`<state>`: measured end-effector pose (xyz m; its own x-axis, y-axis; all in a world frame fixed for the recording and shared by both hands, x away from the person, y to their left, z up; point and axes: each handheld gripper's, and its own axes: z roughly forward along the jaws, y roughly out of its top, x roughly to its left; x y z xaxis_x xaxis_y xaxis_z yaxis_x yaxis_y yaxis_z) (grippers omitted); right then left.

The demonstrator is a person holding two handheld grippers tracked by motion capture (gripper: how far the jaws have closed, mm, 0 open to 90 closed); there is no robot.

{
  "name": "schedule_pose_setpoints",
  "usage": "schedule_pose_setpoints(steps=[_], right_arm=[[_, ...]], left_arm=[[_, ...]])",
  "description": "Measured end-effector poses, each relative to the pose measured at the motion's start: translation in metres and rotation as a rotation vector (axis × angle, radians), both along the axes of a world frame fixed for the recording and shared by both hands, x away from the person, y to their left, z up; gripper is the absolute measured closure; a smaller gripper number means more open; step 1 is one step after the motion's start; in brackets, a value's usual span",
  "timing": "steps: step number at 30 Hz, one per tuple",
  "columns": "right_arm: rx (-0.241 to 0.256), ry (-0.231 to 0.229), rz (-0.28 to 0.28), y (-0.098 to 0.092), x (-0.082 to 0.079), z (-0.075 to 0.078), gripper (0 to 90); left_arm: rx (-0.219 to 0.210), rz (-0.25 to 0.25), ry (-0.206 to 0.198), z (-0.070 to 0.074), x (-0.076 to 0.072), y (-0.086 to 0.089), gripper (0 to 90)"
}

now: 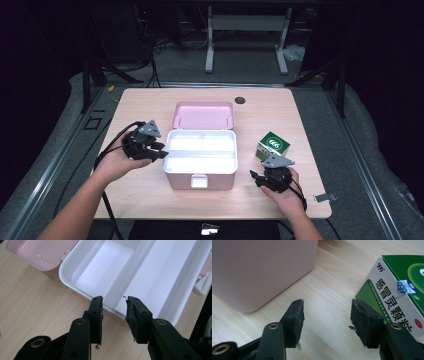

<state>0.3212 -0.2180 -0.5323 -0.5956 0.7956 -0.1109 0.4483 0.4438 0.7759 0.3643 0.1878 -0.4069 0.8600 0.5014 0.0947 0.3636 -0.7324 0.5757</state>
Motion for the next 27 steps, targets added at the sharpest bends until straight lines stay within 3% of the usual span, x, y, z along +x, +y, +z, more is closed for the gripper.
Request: schedule_pose_setpoints(steps=[1,2,6,15,27], right_arm=[[0.001,-0.001,0.002,0.0,0.0,0.0,44.0],[-0.001,-0.001,0.003,0.0,0.0,-0.001,44.0],[-0.016,0.002,-0.003,0.001,0.0,0.0,44.0],[-0.009,0.004,0.01,0.001,0.0,0.0,44.0],[-0.014,0.004,0.011,0.0,0.0,0.0,44.1]], left_arm=[[0.033,-0.017,-0.013,0.001,0.002,-0.006,65.8],[0.033,-0.017,-0.013,0.001,0.002,-0.006,66.1],[0.108,-0.049,-0.028,0.005,0.008,-0.019,67.3],[0.181,-0.111,-0.043,0.013,0.013,-0.043,68.3],[0.301,-0.196,-0.028,0.009,0.017,-0.077,72.3]])
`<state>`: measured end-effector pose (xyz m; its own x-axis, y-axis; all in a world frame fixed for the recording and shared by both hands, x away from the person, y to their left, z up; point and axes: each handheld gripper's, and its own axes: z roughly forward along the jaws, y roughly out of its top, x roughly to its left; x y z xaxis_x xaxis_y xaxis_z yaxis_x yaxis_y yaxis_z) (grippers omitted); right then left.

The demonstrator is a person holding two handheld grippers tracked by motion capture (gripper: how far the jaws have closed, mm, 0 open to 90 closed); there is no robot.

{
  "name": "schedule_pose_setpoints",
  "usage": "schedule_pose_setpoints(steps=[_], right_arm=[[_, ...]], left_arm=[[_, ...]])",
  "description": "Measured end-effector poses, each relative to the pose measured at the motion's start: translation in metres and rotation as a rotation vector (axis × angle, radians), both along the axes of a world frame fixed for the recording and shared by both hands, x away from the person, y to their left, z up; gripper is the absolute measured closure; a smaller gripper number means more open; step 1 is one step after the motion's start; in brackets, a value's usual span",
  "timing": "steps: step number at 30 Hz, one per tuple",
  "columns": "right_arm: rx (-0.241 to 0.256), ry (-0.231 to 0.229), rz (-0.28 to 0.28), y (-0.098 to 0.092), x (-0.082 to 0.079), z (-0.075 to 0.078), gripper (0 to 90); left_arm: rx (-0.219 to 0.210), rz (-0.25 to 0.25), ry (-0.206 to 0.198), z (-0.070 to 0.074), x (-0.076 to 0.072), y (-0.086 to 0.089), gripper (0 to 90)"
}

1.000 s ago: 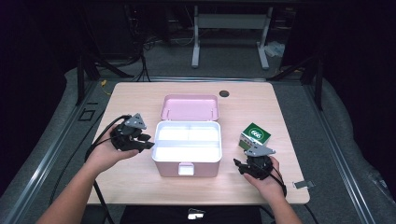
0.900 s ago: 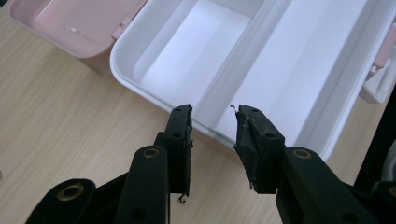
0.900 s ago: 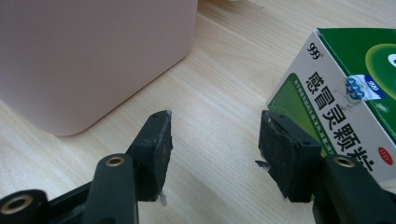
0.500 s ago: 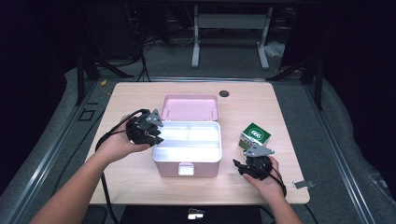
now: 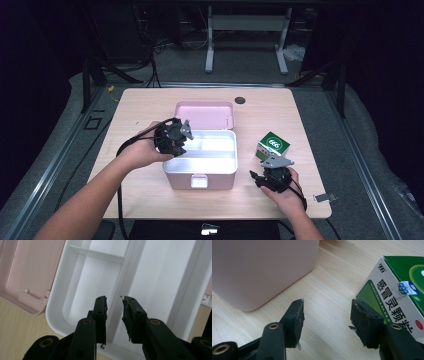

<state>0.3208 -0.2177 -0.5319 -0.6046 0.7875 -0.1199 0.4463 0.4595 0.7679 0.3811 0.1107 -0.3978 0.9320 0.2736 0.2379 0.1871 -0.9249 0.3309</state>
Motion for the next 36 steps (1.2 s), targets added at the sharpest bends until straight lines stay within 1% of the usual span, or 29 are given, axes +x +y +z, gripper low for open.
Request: schedule_pose_setpoints(steps=[3,6,9,10,11,14,15,20,22,25,27,32,36], right_arm=[[-0.002,-0.002,0.005,0.0,0.0,0.0,44.1],[0.004,-0.004,0.008,0.001,0.0,0.0,44.1],[0.003,-0.007,0.009,0.001,0.0,0.0,44.1],[0.0,-0.006,0.007,0.001,0.0,0.001,44.1],[0.004,-0.008,0.01,0.001,0.0,0.0,44.1],[0.005,-0.013,0.009,0.0,0.0,0.0,44.1],[0.005,-0.013,0.009,0.0,0.0,0.0,44.1],[0.004,-0.013,0.01,0.0,0.0,0.0,44.1],[0.005,-0.012,0.01,0.0,0.0,0.001,44.1],[0.004,-0.012,0.011,0.0,0.0,0.0,44.1],[0.001,-0.011,0.011,0.001,-0.001,0.0,44.2],[0.0,-0.006,0.015,0.001,-0.001,0.0,44.2],[-0.003,-0.009,0.011,0.001,-0.001,0.0,44.2]], left_arm=[[0.034,-0.02,-0.002,-0.001,0.0,-0.007,72.7],[0.053,-0.031,0.005,-0.003,0.002,-0.014,73.2],[0.073,-0.041,0.002,-0.005,0.004,-0.02,73.8],[0.066,-0.043,0.009,-0.006,0.004,-0.021,73.9],[0.066,-0.045,0.006,-0.006,0.004,-0.022,74.2],[0.068,-0.051,0.014,-0.008,0.006,-0.026,74.9],[0.077,-0.052,0.014,-0.008,0.006,-0.027,75.2],[0.082,-0.059,0.02,-0.012,0.009,-0.031,76.7],[0.09,-0.065,0.026,-0.012,0.01,-0.033,77.5],[0.107,-0.071,0.021,-0.014,0.011,-0.037,78.1],[0.109,-0.076,0.024,-0.014,0.011,-0.04,78.9],[0.136,-0.094,0.028,-0.016,0.012,-0.046,79.9],[0.135,-0.103,0.031,-0.018,0.014,-0.048,81.0]])
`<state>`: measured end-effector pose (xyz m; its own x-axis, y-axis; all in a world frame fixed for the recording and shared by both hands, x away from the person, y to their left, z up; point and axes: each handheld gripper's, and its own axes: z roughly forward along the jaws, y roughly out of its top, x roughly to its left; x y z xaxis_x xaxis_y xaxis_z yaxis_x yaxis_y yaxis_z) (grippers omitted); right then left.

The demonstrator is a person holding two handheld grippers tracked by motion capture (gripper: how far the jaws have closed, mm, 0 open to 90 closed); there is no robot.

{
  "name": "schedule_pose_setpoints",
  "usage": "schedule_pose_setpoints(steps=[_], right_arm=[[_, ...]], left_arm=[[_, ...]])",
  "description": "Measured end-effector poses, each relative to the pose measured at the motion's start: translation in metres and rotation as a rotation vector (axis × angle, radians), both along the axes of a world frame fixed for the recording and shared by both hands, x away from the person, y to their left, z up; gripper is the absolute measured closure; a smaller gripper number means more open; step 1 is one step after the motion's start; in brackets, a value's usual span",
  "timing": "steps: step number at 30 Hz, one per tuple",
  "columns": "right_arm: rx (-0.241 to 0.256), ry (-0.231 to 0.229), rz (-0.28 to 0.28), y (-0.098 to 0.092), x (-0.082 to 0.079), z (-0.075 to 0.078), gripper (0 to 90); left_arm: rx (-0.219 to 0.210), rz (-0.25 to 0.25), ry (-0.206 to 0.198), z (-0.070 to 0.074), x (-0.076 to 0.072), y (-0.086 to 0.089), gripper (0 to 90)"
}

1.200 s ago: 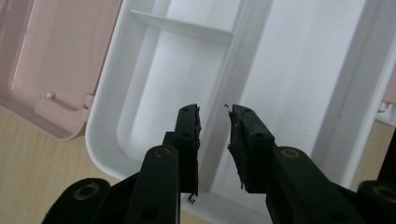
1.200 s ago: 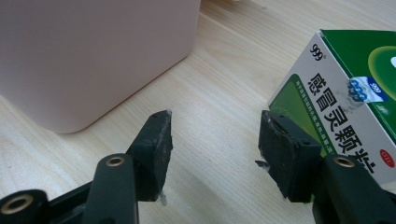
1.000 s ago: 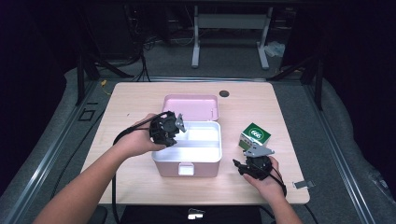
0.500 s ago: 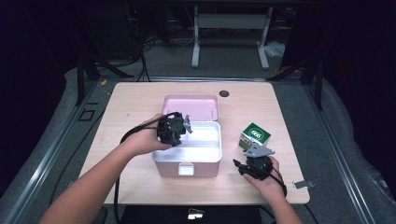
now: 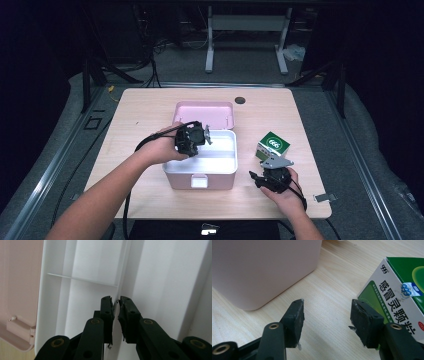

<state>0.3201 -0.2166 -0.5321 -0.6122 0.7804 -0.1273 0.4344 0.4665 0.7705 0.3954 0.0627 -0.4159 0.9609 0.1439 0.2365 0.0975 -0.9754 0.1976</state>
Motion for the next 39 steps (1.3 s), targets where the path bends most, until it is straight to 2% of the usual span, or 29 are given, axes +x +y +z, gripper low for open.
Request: schedule_pose_setpoints(steps=[6,10,17,19,21,26,31,39], right_arm=[[-0.002,0.001,0.002,0.0,0.0,0.0,44.2],[-0.002,0.0,0.002,0.0,0.0,0.0,44.3],[0.0,0.006,0.007,0.0,0.0,-0.001,44.3],[-0.011,0.003,-0.005,0.001,0.0,-0.001,44.3],[0.001,0.004,0.003,0.001,0.0,-0.001,44.3],[-0.002,0.009,0.013,0.002,0.001,-0.002,44.3],[-0.015,0.006,0.006,0.003,0.0,-0.002,44.4],[-0.004,0.016,0.011,0.001,0.001,-0.003,44.4]], left_arm=[[0.02,-0.015,0.01,-0.003,0.002,-0.004,81.4],[0.05,-0.028,0.014,-0.003,0.003,-0.009,81.8],[0.068,-0.042,0.017,-0.007,0.004,-0.015,81.9],[0.084,-0.048,0.024,-0.007,0.004,-0.017,82.0],[0.1,-0.047,0.028,-0.007,0.004,-0.019,82.3],[0.152,-0.075,0.002,-0.008,0.001,-0.025,82.9],[0.138,-0.087,0.024,-0.007,0.004,-0.023,84.4],[0.162,-0.11,0.04,-0.005,0.006,-0.025,85.6]])
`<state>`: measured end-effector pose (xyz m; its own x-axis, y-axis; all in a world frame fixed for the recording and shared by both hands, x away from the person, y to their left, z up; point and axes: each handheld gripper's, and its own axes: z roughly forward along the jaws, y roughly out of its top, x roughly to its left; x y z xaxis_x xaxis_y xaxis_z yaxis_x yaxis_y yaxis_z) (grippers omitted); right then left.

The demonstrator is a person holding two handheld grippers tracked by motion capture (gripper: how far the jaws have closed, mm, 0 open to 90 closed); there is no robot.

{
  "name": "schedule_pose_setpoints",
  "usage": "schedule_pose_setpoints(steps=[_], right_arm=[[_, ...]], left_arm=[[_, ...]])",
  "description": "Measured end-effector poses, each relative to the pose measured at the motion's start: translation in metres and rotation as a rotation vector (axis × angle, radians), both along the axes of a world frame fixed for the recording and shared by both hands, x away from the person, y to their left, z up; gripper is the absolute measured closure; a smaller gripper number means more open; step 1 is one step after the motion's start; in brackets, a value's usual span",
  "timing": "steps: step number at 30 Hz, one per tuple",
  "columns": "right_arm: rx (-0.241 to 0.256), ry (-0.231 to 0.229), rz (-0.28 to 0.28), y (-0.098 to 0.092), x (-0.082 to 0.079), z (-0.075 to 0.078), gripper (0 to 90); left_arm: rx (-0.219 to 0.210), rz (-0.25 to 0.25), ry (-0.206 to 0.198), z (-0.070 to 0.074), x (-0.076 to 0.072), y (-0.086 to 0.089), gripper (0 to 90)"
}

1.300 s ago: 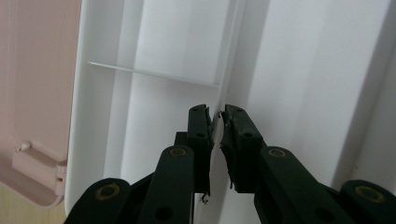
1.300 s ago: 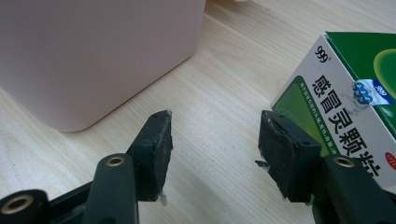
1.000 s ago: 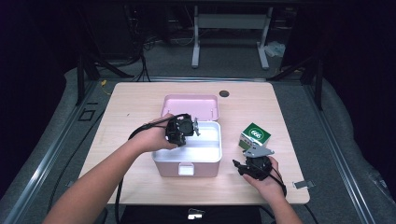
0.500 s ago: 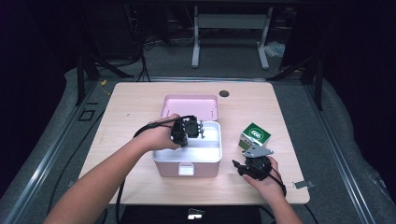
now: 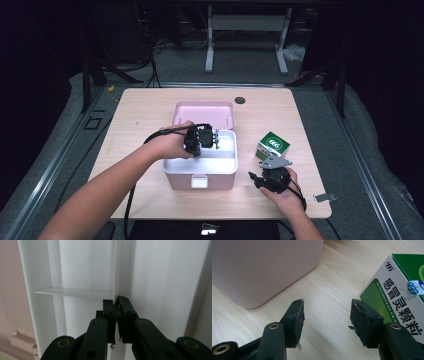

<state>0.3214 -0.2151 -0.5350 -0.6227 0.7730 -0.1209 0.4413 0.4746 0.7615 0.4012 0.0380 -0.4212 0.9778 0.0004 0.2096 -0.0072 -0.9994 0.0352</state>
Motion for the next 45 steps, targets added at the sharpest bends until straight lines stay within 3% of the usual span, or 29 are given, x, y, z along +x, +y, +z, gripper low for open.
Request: schedule_pose_setpoints(steps=[5,10,15,17,22,27,32,36,40,45], right_arm=[[0.0,0.001,0.003,0.0,0.0,0.0,44.4],[-0.007,0.003,0.009,0.001,0.0,-0.001,44.4],[-0.011,0.006,0.007,0.001,-0.001,0.0,44.4],[-0.01,0.003,0.007,0.001,-0.001,0.0,44.4],[0.0,-0.004,0.001,0.0,-0.001,0.0,44.4],[-0.01,-0.006,0.0,0.001,-0.001,0.0,44.4],[-0.009,-0.009,-0.005,0.003,0.0,0.0,44.4],[-0.009,-0.008,-0.004,0.003,0.0,0.0,44.4],[-0.009,-0.009,-0.009,0.003,0.0,0.0,44.4],[-0.011,-0.009,-0.009,0.003,0.0,0.0,44.4]], left_arm=[[-0.008,0.0,0.017,0.003,0.002,0.001,86.5],[-0.036,0.01,0.009,0.012,-0.001,0.005,89.2],[-0.079,0.015,-0.047,0.04,-0.008,0.015,89.5],[-0.077,0.019,-0.074,0.051,-0.01,0.024,89.4],[-0.079,0.098,-0.1,0.073,-0.009,0.066,89.4],[-0.084,0.207,-0.106,0.082,-0.008,0.122,89.4],[-0.075,0.32,-0.106,0.077,-0.01,0.176,89.4],[-0.087,0.392,-0.096,0.068,-0.012,0.208,89.4],[-0.08,0.432,-0.082,0.057,-0.013,0.228,89.4],[-0.08,0.465,-0.065,0.047,-0.01,0.239,89.4]])
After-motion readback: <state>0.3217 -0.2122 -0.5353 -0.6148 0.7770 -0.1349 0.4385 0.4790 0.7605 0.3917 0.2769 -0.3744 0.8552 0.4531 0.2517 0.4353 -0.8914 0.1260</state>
